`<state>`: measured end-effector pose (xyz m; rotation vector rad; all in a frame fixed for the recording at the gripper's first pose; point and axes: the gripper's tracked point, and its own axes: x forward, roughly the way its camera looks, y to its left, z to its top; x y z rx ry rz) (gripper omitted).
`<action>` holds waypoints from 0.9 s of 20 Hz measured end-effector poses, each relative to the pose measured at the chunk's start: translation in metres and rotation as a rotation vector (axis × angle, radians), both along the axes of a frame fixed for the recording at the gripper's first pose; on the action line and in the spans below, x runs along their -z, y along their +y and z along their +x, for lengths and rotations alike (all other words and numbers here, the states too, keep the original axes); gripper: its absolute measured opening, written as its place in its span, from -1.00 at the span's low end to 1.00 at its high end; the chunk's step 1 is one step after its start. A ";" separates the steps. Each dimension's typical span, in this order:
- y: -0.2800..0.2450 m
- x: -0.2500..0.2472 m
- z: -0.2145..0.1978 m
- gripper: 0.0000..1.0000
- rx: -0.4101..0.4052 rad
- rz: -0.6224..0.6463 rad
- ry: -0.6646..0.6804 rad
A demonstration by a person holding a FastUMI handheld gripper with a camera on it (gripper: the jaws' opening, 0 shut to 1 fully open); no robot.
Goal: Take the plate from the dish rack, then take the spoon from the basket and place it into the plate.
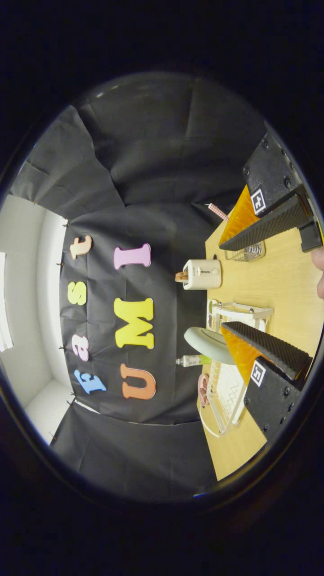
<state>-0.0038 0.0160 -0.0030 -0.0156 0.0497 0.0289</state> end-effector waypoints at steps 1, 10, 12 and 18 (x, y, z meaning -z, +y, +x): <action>0.002 -0.002 0.000 1.00 -0.010 -0.001 -0.007; 0.011 -0.023 0.011 1.00 -0.055 -0.019 -0.064; 0.018 -0.027 0.014 1.00 -0.087 -0.002 -0.051; 0.024 -0.043 0.029 1.00 -0.145 -0.079 0.021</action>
